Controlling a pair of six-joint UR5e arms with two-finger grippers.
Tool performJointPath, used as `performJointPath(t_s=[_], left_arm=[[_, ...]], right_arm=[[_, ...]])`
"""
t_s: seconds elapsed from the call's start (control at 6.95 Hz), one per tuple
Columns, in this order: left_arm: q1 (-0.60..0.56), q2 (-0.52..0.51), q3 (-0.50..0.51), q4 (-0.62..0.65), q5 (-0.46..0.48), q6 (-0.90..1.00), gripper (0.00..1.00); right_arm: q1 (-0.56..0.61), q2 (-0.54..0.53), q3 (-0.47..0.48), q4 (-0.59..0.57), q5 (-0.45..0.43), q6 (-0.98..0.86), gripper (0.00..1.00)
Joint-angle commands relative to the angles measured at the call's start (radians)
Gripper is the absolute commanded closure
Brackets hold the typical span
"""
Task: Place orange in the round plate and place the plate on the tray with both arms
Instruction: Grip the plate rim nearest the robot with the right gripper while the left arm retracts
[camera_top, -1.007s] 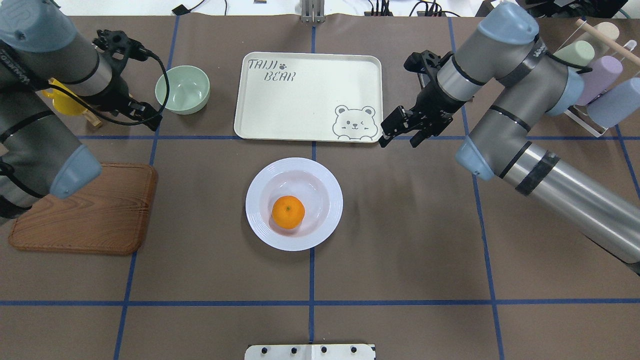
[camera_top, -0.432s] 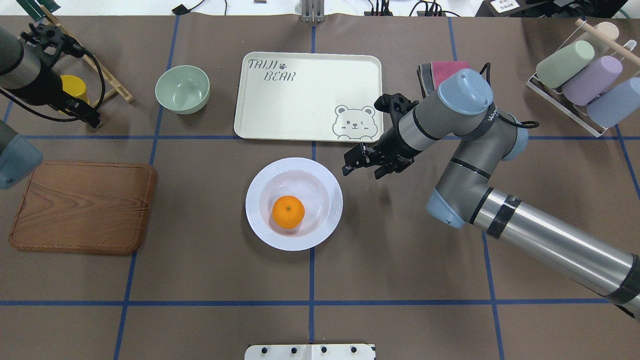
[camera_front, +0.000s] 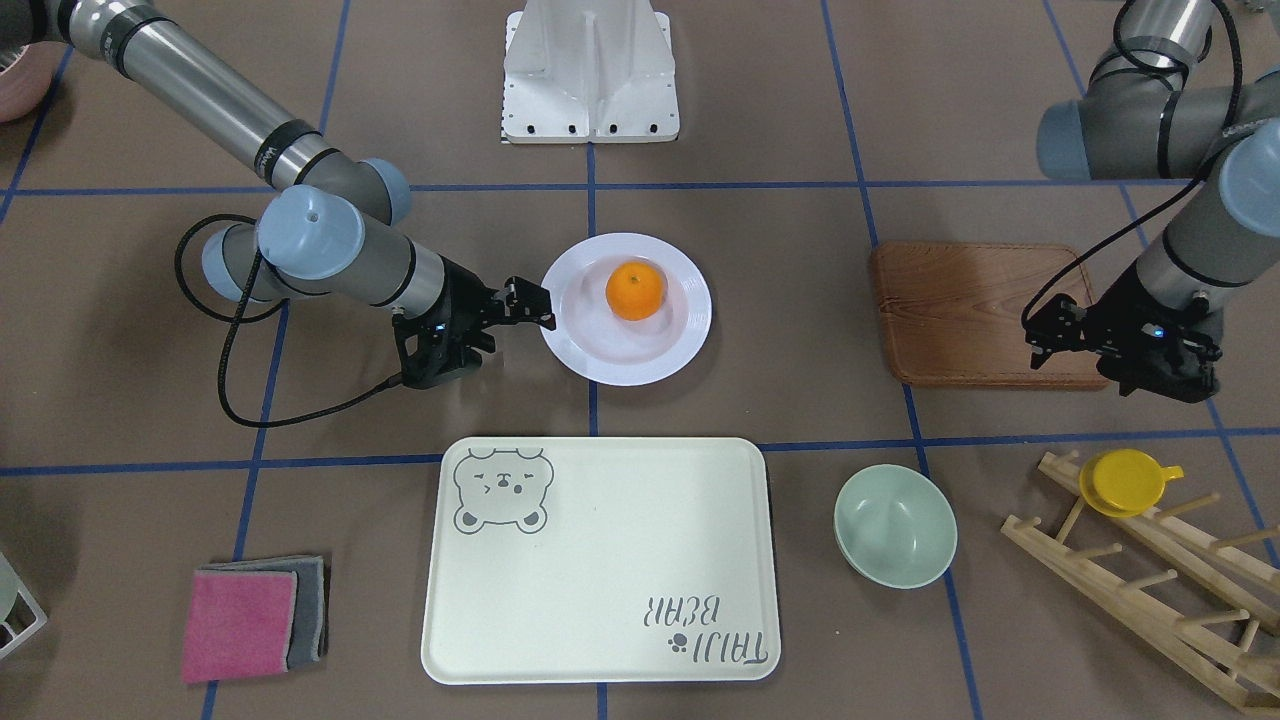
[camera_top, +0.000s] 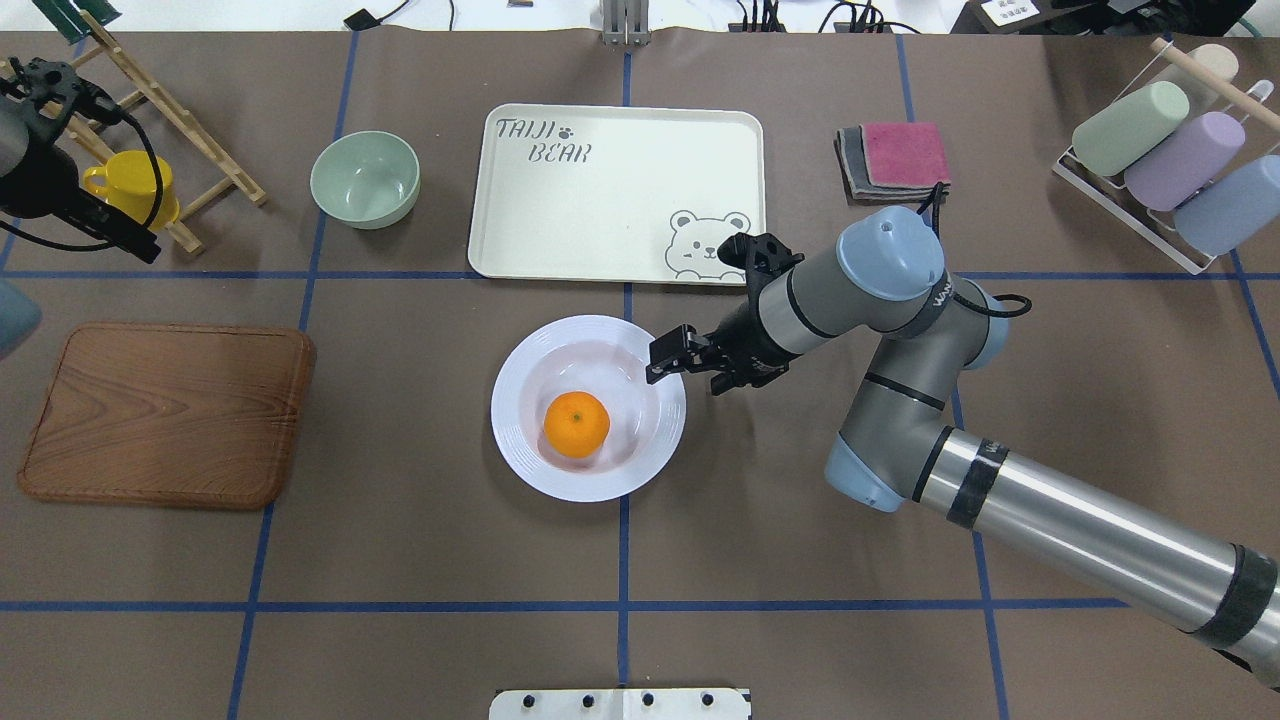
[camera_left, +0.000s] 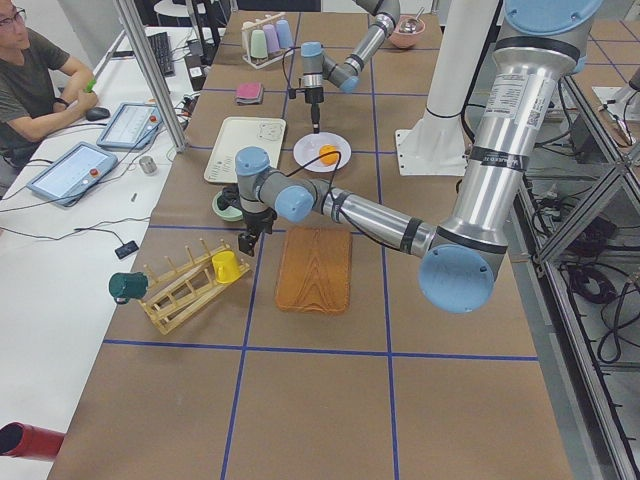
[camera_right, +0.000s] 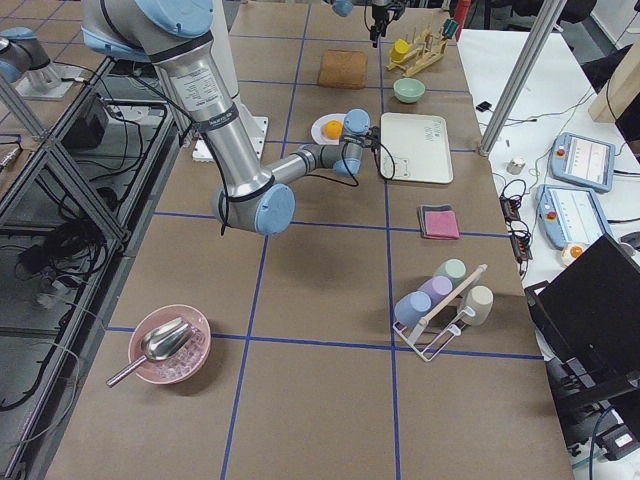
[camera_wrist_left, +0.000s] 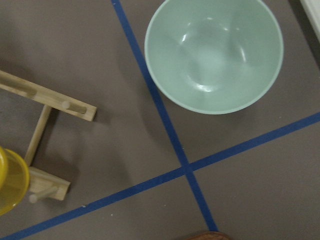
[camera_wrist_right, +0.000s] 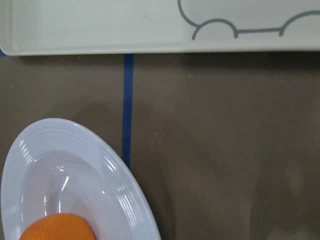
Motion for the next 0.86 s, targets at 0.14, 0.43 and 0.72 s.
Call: performJointPath(t_s=[0.14,0.43,0.72], left_arm=[[-0.007,0.019,0.005,-0.024,-0.008,0.012,0.01],[-0.024,0.020,0.005,-0.024,-0.031,0.027,0.01],[-0.027,0.020,0.005,-0.024,-0.035,0.027,0.01]], right_arm=[[-0.046,0.001,0.009,0.043,-0.058,0.067,0.00],[-0.070,-0.001,0.008,0.091,-0.098,0.121,0.10],[-0.077,-0.002,0.006,0.096,-0.106,0.124,0.80]])
